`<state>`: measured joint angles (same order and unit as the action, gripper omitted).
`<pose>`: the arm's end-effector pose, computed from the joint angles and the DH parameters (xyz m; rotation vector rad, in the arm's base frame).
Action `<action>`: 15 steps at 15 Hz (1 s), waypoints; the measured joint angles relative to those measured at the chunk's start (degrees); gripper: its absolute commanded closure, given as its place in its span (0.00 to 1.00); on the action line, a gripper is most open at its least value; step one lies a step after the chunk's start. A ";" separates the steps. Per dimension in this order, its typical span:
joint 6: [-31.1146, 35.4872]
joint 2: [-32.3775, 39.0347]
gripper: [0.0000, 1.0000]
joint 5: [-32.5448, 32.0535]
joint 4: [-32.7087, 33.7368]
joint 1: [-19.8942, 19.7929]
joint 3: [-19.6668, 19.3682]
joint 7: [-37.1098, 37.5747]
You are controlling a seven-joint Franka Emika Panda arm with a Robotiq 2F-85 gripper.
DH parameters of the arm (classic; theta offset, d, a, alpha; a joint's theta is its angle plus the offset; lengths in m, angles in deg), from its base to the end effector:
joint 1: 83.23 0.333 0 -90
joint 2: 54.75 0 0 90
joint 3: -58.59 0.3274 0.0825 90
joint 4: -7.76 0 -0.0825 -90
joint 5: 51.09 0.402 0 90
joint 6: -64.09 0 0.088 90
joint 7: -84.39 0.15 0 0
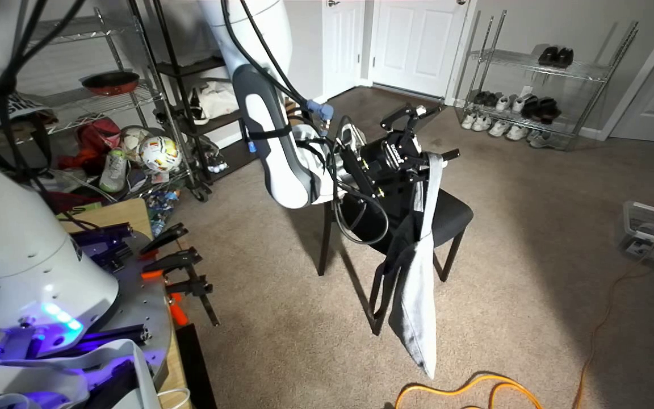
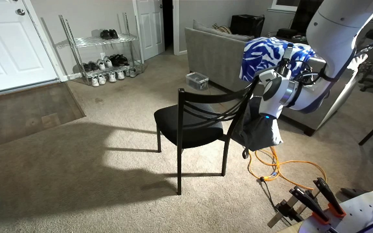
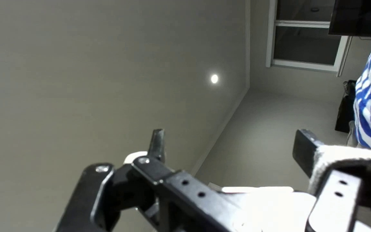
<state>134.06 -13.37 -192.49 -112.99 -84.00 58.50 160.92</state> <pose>0.6154 -0.1159 0.1782 0.9332 0.3848 0.7083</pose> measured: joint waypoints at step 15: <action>16.32 -2.30 0.00 22.95 9.82 -1.83 5.22 -7.02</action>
<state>150.39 -15.67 -169.54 -103.17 -85.83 63.72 153.90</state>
